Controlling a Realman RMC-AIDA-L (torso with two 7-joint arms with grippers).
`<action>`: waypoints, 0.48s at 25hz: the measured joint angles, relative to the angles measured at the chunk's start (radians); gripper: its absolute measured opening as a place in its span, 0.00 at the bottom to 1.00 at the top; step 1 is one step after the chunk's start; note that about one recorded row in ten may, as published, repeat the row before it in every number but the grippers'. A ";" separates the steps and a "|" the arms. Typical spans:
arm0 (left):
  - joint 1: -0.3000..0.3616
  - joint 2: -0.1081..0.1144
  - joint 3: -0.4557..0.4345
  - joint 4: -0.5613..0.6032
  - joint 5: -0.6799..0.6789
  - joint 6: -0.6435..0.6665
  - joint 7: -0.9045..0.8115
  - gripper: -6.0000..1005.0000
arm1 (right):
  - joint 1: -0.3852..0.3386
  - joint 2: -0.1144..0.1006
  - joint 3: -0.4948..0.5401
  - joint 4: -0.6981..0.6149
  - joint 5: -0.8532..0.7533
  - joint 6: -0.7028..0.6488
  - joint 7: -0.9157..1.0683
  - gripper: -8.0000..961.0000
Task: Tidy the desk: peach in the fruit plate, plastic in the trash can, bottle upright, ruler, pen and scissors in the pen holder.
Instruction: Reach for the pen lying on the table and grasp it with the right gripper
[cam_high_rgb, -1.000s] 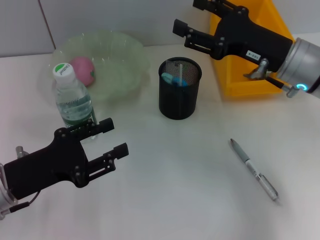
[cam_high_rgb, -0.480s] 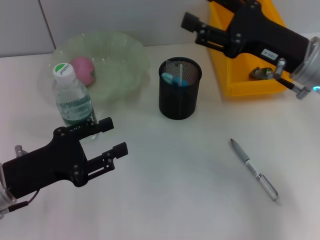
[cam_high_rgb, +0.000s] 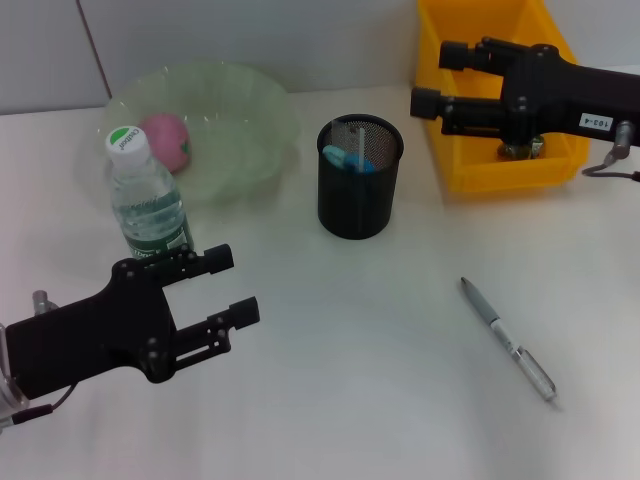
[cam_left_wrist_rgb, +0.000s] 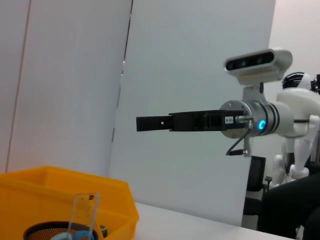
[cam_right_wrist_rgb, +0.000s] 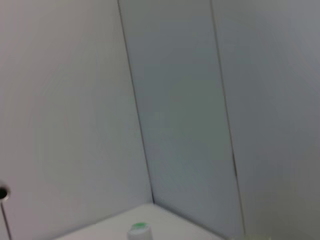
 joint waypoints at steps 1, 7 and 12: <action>0.000 0.000 0.000 0.000 0.000 0.000 0.000 0.64 | 0.000 0.000 0.000 0.000 0.000 0.000 0.000 0.86; 0.006 -0.005 0.001 0.020 0.001 0.005 0.000 0.64 | -0.006 0.003 0.034 -0.091 -0.042 -0.093 0.064 0.86; 0.008 -0.006 0.000 0.025 0.002 0.017 -0.001 0.64 | 0.006 -0.011 0.142 -0.171 -0.140 -0.150 0.269 0.86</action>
